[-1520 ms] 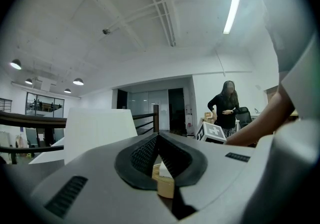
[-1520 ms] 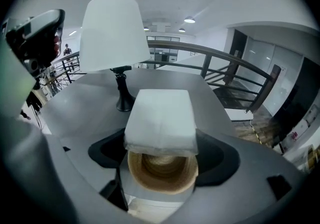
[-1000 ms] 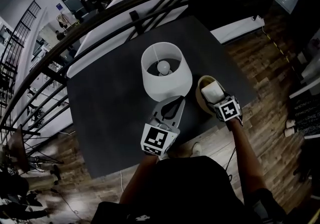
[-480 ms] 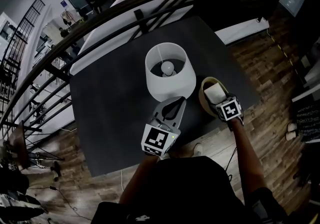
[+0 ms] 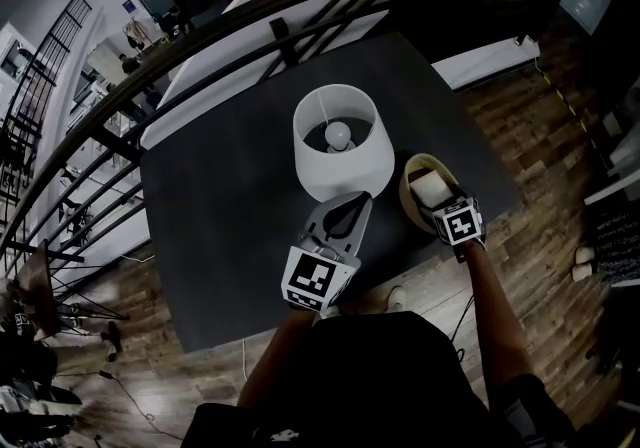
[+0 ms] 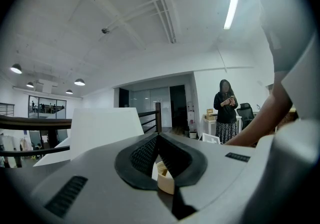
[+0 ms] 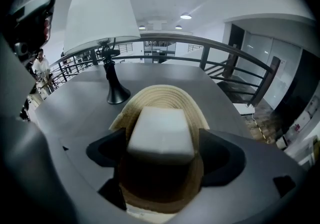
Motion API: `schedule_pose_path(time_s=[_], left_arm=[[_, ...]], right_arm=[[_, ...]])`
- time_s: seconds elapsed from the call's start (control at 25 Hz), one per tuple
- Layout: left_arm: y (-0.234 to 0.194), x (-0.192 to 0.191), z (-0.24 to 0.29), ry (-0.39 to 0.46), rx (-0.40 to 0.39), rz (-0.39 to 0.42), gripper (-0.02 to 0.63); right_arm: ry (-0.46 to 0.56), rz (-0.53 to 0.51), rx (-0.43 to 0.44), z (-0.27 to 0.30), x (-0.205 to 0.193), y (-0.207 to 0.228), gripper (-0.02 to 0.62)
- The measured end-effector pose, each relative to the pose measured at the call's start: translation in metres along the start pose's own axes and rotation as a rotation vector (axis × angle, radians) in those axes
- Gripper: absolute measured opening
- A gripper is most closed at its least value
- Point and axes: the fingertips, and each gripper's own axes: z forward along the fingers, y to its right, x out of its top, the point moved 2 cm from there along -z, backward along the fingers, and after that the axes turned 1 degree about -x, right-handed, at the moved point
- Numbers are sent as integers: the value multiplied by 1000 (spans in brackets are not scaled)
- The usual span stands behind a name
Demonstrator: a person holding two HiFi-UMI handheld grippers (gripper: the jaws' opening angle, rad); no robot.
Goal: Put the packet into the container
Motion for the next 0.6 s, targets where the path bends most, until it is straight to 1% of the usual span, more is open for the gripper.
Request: schedule_pose_path(time_s=[0.12, 0.2, 0.36, 0.6], left_arm=[[2, -1, 1, 1, -4, -2, 8], [3, -1, 1, 2, -8, 0, 8], [4, -1, 0, 9, -19, 1, 8], [6, -3, -1, 5, -27, -2, 8]], right_arm=[[34, 21, 9, -2, 1, 1, 454], [45, 36, 13, -4, 2, 1, 454], [58, 34, -7, -9, 4, 1, 454], [95, 35, -13, -21, 11, -3, 454]])
